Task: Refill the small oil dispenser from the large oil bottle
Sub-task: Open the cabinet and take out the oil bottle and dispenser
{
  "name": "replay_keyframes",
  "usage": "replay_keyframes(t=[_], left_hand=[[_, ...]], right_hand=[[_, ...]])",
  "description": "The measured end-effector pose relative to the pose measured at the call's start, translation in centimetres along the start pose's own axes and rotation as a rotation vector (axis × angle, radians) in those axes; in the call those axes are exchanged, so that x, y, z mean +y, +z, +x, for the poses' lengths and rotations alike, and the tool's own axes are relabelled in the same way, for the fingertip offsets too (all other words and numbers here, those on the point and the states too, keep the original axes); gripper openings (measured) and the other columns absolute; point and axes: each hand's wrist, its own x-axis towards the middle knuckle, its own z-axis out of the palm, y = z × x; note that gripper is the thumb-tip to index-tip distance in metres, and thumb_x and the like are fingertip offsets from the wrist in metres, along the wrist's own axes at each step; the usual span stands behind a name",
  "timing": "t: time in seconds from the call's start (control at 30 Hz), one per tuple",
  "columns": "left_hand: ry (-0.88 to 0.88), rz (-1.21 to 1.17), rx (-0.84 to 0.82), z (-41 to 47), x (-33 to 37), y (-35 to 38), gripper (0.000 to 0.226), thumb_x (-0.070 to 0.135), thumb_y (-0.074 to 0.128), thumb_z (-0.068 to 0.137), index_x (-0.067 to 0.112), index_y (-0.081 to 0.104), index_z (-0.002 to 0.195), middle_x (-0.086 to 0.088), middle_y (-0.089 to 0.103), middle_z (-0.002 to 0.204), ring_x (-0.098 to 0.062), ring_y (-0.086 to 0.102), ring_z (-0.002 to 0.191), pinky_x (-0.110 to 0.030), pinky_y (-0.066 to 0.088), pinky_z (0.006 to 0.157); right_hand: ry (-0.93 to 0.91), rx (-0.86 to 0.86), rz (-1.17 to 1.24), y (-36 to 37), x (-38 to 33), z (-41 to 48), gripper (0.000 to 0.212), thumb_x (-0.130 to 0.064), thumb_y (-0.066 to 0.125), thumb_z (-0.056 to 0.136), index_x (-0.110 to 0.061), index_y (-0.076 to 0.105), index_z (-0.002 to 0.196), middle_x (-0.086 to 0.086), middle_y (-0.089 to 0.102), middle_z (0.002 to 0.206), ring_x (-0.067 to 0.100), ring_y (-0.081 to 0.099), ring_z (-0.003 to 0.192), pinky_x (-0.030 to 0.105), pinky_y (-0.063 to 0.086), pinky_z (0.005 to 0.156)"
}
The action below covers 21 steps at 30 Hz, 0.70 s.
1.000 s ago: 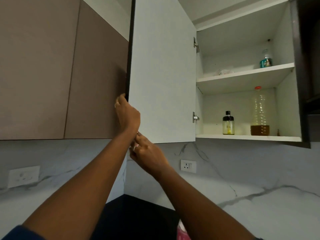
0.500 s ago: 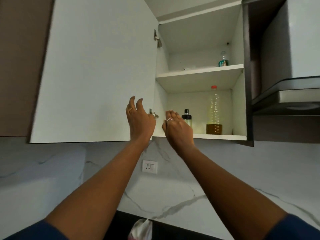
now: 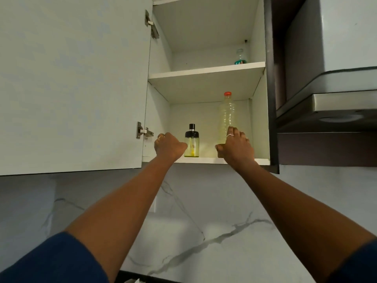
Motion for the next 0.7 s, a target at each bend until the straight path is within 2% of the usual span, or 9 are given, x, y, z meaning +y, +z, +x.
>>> replay_keyframes(t=[0.1,0.2,0.33,0.43,0.47,0.57,0.63,0.7], left_hand=[[-0.003,0.007,-0.052,2.9,-0.3,1.8,0.054,0.035,0.065,0.079,0.002,0.05,0.119,-0.016,0.049,0.127,-0.028,0.045,0.119,-0.033,0.037,0.092],[0.028,0.013,-0.046,6.1,-0.5,3.5,0.059,0.04,0.066,0.078,0.0,0.05,0.119,-0.017,0.05,0.127,-0.029,0.046,0.118,-0.034,0.038,0.092],[0.013,-0.103,-0.126,10.3,-0.9,5.2,0.066,0.044,0.072,0.074,-0.003,0.05,0.116,-0.019,0.052,0.123,-0.031,0.048,0.117,-0.036,0.041,0.096],[-0.017,-0.237,-0.245,12.5,-1.4,6.7,0.072,0.044,0.078,0.067,-0.004,0.05,0.114,-0.013,0.056,0.105,-0.026,0.053,0.098,-0.03,0.044,0.075],[-0.022,-0.266,-0.28,13.1,-1.6,7.3,0.077,0.045,0.079,0.065,-0.003,0.049,0.118,-0.014,0.055,0.106,-0.025,0.052,0.097,-0.028,0.041,0.072],[-0.052,-0.357,-0.39,14.4,-2.1,9.5,0.087,0.045,0.08,0.063,0.001,0.043,0.128,-0.016,0.048,0.132,-0.03,0.045,0.121,-0.032,0.037,0.089],[-0.061,-0.415,-0.453,15.1,-2.2,10.7,0.085,0.044,0.081,0.062,0.004,0.045,0.128,-0.015,0.046,0.135,-0.03,0.042,0.126,-0.036,0.035,0.097],[-0.058,-0.452,-0.476,15.7,-2.4,11.8,0.08,0.04,0.083,0.061,0.005,0.048,0.125,-0.015,0.05,0.13,-0.029,0.045,0.123,-0.036,0.036,0.099]], right_hand=[[0.083,-0.048,-0.002,1.5,1.1,2.6,0.088,-0.042,0.058,0.087,-0.004,0.007,0.148,0.013,0.012,0.155,0.033,0.011,0.143,0.044,0.017,0.115],[0.149,-0.066,0.025,3.1,2.0,5.3,0.097,-0.045,0.059,0.086,-0.002,-0.002,0.147,0.015,0.002,0.157,0.032,0.004,0.144,0.043,0.011,0.116],[0.244,-0.048,0.192,4.6,2.0,9.0,0.108,-0.047,0.067,0.08,0.002,-0.003,0.146,0.019,0.004,0.155,0.034,0.006,0.143,0.044,0.014,0.117],[0.325,-0.012,0.262,5.7,1.7,11.4,0.116,-0.053,0.071,0.072,0.002,0.001,0.146,0.018,0.01,0.154,0.036,0.013,0.141,0.046,0.019,0.115],[0.353,0.014,0.27,6.3,1.5,12.1,0.117,-0.055,0.072,0.07,0.001,0.002,0.146,0.018,0.013,0.153,0.036,0.016,0.14,0.048,0.019,0.114],[0.449,0.083,0.324,7.6,1.3,13.8,0.122,-0.055,0.077,0.064,0.001,0.005,0.145,0.018,0.016,0.152,0.037,0.02,0.139,0.05,0.021,0.113],[0.502,0.144,0.374,8.2,1.3,14.4,0.119,-0.048,0.082,0.062,-0.002,0.009,0.144,0.017,0.026,0.147,0.036,0.029,0.134,0.05,0.029,0.107],[0.54,0.189,0.37,8.7,1.4,14.7,0.112,-0.04,0.083,0.063,-0.004,0.013,0.143,0.015,0.034,0.141,0.035,0.036,0.128,0.05,0.035,0.1]])
